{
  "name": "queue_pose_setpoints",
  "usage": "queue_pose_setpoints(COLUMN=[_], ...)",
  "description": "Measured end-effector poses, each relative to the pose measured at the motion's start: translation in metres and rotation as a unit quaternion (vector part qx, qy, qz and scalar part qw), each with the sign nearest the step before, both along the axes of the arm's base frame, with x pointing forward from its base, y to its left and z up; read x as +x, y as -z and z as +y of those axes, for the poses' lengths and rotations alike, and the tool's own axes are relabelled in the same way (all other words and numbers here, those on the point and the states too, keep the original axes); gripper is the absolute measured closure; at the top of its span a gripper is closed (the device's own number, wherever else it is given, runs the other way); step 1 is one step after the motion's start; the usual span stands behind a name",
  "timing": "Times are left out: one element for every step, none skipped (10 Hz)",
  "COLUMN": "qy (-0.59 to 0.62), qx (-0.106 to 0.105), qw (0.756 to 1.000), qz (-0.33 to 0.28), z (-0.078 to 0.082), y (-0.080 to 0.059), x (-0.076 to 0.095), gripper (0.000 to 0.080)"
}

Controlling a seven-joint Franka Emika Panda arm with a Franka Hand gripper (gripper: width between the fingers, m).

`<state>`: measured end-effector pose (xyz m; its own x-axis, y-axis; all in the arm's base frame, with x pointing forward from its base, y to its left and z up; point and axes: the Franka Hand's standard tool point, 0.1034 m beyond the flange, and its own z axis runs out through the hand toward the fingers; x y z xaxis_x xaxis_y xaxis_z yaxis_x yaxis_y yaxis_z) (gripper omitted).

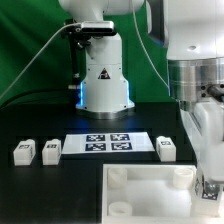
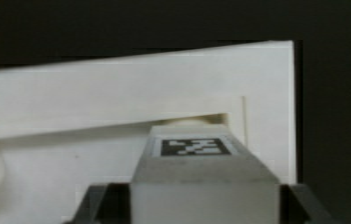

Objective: Assemble one leg

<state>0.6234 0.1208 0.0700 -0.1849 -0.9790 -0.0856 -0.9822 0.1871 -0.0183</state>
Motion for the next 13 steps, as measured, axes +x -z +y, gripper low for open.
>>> queue_pose_setpoints(qy=[-0.022,-0.089,-0.171,-0.242,-0.315,-0.355,-0.403,-0.446,-0.494,-0.594,-0.661,-0.724,-0.751], qx=[-0.001,-0.005,-0.007,-0.01,-0.013,-0.015,-0.017,-0.018,-0.022,-0.038,-0.043,-0.045,-0.046], qw=[1.0,0.996,0.985,0.97,0.949,0.934,0.914,0.894,0.869,0.803,0.749,0.688,0.658], qz=[-0.002,-0.006,-0.013,-0.021,-0.027,-0.029,-0.033,-0.036,-0.037,-0.028,-0.029,-0.031,-0.031], z=[-0.0006,-0.002,-0.0032,-0.0034,-0.0039,-0.0041,-0.0044,-0.0046,-0.0039,-0.0006,0.0032,0.0001,-0.0021], y=[0.0,0.0005,-0.0002,-0.0028,-0.003,-0.002,-0.0019,-0.0018,-0.0012,-0.0005,-0.0002,0.0011,0.0017], x=[0.0001,-0.0003,-0.0001,0.0014,0.0018,0.0015,0.0015,0.0014,0.0008,-0.0008,-0.0019,-0.0027,-0.0028], gripper=[0.0506,0.0506,0.0391,0.0258,0.0258,0.0174,0.0155,0.0155,0.0151,0.0151,0.015,0.015,0.015])
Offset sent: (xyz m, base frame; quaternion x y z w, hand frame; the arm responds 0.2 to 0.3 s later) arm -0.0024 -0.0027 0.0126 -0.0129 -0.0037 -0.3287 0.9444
